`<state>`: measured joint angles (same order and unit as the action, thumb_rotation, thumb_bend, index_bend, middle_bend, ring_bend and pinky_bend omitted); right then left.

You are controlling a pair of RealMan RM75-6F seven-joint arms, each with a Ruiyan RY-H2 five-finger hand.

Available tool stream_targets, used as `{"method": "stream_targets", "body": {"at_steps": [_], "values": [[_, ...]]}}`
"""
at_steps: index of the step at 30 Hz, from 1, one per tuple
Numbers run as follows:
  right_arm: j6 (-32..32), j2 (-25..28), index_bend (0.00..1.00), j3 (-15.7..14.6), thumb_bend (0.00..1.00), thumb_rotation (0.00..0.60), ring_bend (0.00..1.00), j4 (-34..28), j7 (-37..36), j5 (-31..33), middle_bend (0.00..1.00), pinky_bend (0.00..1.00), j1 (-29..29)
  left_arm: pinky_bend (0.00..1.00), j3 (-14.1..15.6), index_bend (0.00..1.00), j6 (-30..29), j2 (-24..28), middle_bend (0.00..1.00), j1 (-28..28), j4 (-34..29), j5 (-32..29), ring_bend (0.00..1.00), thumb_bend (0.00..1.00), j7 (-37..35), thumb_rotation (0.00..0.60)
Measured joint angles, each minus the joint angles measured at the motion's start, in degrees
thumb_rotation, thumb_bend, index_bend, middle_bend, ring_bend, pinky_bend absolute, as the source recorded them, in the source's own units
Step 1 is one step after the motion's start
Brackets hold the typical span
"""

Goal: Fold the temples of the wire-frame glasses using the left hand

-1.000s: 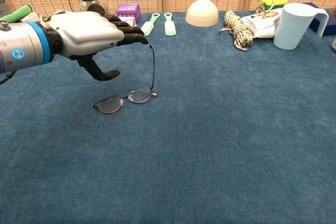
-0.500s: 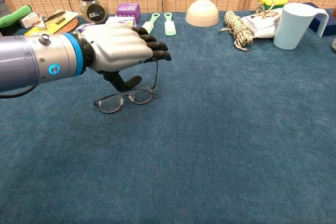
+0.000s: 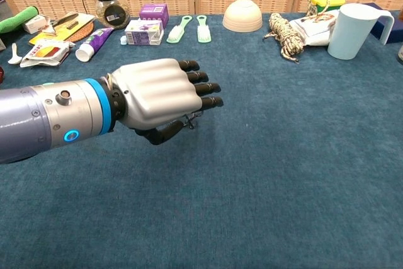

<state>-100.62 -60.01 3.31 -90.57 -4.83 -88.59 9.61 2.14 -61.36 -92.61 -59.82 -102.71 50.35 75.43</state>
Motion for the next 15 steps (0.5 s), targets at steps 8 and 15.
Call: {"method": "stream_targets", "body": {"at_steps": [8,15], "values": [[-0.04,-0.04,0.25,0.04,0.00,0.600,0.15,0.04,-0.04,-0.15,0.12,0.22,0.06,0.00,1.00,0.05,-1.40,0.86,0.00,0.31,-1.34,-0.06,0.00,0.64,-0.91,0.413],[0.05,-0.10,0.25,0.02,0.00,0.600,0.15,-0.27,0.46,-0.50,0.12,0.22,-0.05,0.00,3.72,0.05,-1.45,1.06,0.00,1.37,-1.85,1.16,0.00,0.64,-2.07,0.415]]}}
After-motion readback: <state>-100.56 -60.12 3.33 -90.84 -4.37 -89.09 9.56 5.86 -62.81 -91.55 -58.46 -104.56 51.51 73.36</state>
